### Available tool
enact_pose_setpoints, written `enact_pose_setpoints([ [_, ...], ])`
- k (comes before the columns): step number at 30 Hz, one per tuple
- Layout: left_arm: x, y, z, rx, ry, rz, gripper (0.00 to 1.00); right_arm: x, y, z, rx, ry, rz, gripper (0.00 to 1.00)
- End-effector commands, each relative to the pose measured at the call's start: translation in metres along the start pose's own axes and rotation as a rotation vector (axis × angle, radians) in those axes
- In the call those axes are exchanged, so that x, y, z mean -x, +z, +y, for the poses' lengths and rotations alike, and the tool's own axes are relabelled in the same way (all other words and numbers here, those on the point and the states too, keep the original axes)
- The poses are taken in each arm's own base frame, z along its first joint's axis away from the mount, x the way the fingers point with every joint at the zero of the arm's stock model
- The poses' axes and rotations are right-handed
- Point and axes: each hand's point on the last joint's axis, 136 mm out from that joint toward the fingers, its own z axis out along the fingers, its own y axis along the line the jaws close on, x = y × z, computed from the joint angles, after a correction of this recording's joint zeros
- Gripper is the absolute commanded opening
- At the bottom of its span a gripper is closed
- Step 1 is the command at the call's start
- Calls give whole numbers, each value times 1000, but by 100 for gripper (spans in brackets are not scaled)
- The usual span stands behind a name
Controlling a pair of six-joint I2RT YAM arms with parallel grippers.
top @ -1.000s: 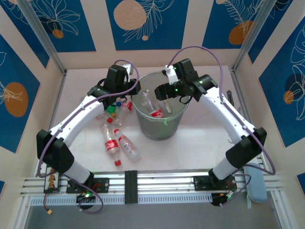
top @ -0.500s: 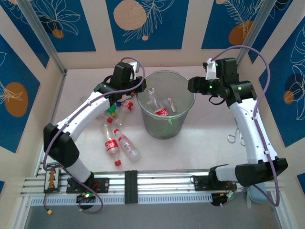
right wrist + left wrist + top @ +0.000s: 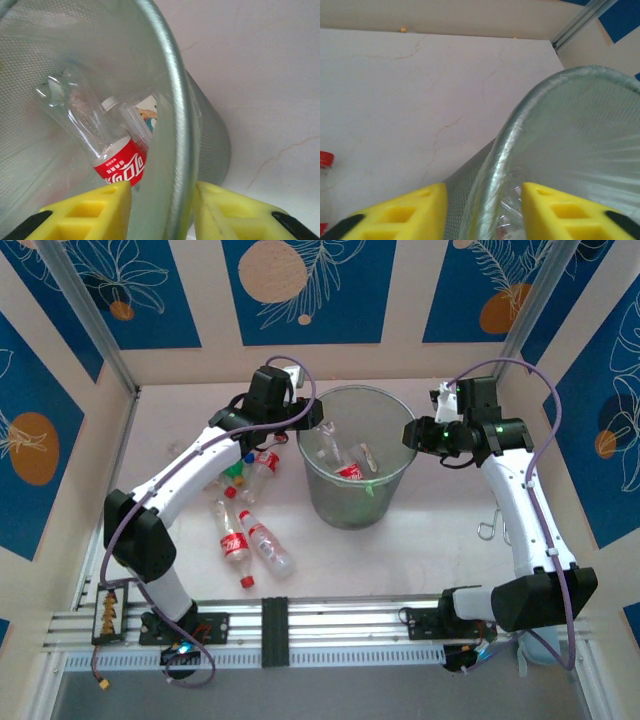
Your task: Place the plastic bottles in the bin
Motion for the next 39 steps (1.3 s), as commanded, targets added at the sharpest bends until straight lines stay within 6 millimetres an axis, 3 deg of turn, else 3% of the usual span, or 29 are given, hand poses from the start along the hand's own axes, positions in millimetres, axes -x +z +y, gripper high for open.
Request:
enact_pose_setpoints([
  [1,8,-11,-7,-2,34,-24,56,0,-4,7,43,11,-22,36],
  [5,15,-22,-9,2,46,-57,71,1,-6,7,38,29,-35,31],
  [10,30,-47,-16,-20,89,-113,100,0,-6,5,25,46,-48,30],
  [15,35,-86,-14,15,156,-96,100,2,-6,8,41,62,-62,27],
  [19,24,-132,22,132,111,-98,100,3,-6,8,41,62,-68,27],
  [21,-4,-146,47,199,66,-51,100,4,-7,8,41,58,-69,26],
  [25,-82,-166,98,323,-52,113,94,5,-8,10,46,46,-72,26],
  [31,-181,-190,148,439,-252,261,80,4,-7,10,48,42,-63,26],
  [35,-230,-180,166,437,-393,314,72,3,-5,11,52,45,-54,26],
  [39,-259,-164,175,431,-452,359,71,1,-4,11,53,47,-49,26],
])
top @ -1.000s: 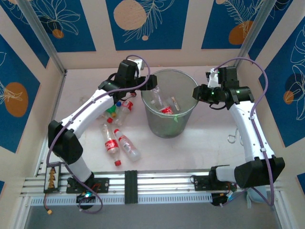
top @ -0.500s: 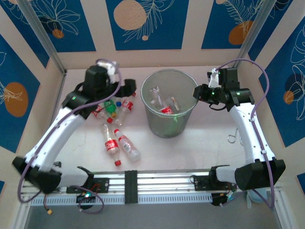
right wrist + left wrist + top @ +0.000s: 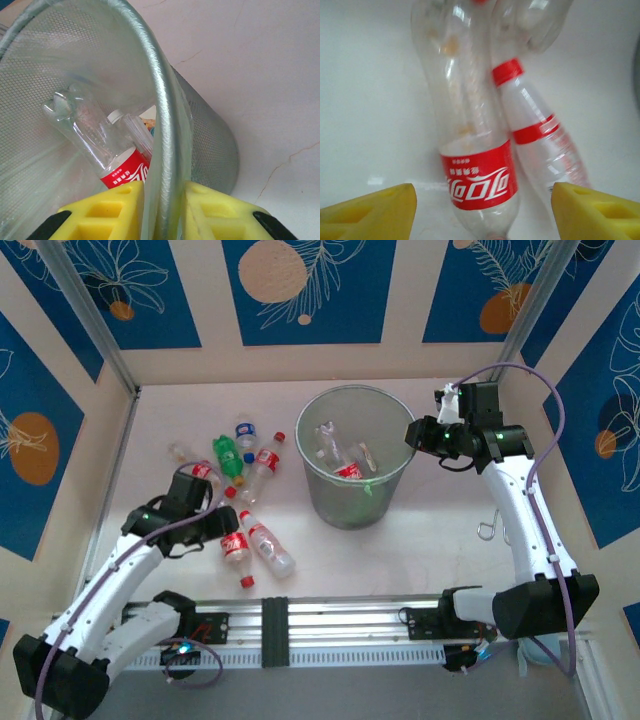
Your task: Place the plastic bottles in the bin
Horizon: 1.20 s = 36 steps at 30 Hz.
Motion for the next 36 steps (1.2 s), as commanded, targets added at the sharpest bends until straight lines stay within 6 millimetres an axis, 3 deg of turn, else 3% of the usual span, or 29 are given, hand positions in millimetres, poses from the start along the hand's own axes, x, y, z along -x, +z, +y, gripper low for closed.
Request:
enact_pose_setpoints([
  [1,-8,17,-5,-49,-82,35,71,-2,-3,10,41,-11,5,26],
  [5,-14,40,-5,-64,-105,61,71,-4,-3,10,40,-13,7,26],
  [13,-15,62,1,-34,-110,69,73,-7,-1,10,30,-18,16,26],
  [22,-16,70,9,-2,-118,55,61,-11,2,13,33,-24,30,26],
  [25,-7,56,9,-4,-119,4,56,-11,0,14,33,-26,26,26],
  [28,6,30,5,-7,-95,-55,54,-11,0,16,34,-28,25,25],
  [33,40,-28,-11,-27,-26,-175,54,-12,1,18,35,-26,28,25],
  [36,73,-74,-37,-87,26,-276,50,-12,3,18,33,-23,36,25],
])
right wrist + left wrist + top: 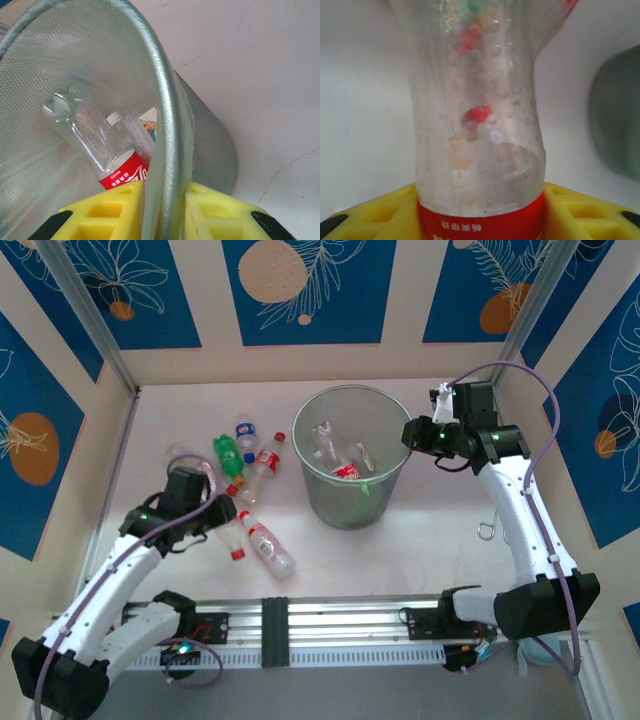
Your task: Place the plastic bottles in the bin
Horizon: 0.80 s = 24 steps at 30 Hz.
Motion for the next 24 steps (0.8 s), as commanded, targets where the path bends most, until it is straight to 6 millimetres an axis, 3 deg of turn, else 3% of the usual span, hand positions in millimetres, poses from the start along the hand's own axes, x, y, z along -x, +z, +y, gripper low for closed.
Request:
enact_pose_setpoints([
  [1,39,-42,-23,-34,86,-103,49,-11,1,10,34,7,46,25],
  [7,115,-114,-118,-256,243,-289,41,-14,3,15,28,0,54,24],
  [12,154,-141,-206,-466,351,-380,29,-16,3,18,11,-11,53,24],
  [17,156,-115,-290,-616,436,-321,24,-17,2,17,-13,-15,57,25],
  [22,137,-78,-345,-686,475,-250,19,-17,3,20,-18,-23,61,24],
  [24,124,-64,-355,-689,488,-218,19,-17,4,23,-16,-28,64,25],
])
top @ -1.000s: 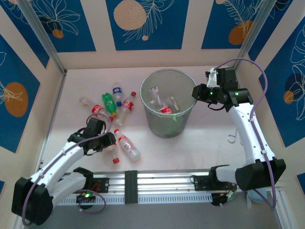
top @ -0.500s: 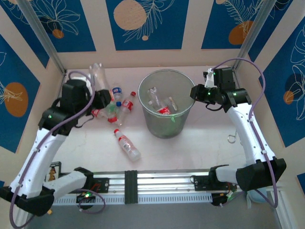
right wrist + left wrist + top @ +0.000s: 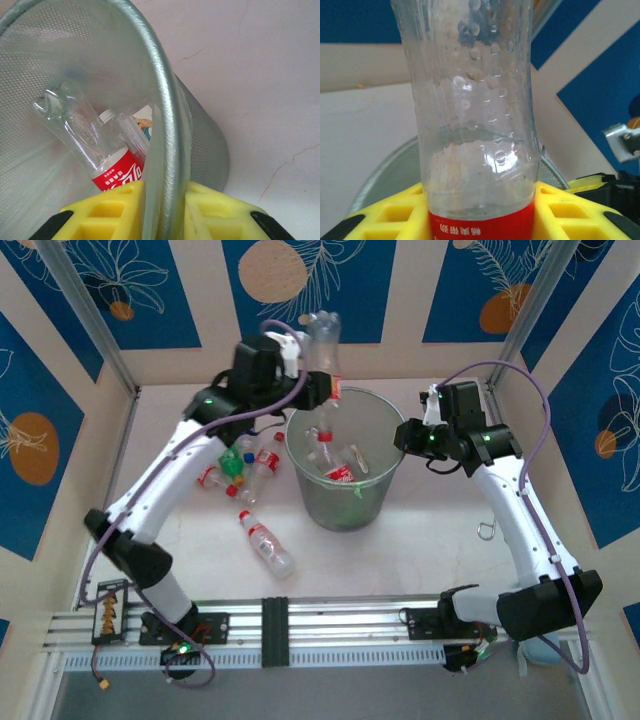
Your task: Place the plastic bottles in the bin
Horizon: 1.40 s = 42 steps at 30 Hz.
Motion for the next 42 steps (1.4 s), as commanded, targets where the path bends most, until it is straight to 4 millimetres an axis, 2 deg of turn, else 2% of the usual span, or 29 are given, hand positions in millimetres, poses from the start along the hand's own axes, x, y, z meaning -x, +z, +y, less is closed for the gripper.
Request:
enact_pose_setpoints([
  [1,0,8,-31,-87,26,-6,19,-8,1,11,28,-6,51,24],
  [7,-67,45,-28,-85,-26,135,17,-7,5,11,24,-15,59,24],
  [13,-116,55,-14,-68,-73,218,16,-7,9,10,18,-19,63,24],
  [17,-138,59,-5,-51,-92,254,17,-7,13,10,22,-17,67,24],
  [20,-144,59,-4,-58,-93,268,27,-8,14,10,24,-17,72,24],
  [23,-145,60,-5,-65,-84,274,52,-7,13,10,21,-18,68,24],
  [25,-142,59,-4,-57,-72,268,60,-7,13,10,19,-18,68,24],
  [37,-101,46,-7,-38,-13,171,72,-9,13,10,20,-22,71,25],
  [42,-93,46,-12,-59,-6,157,92,-9,13,10,20,-24,74,25],
])
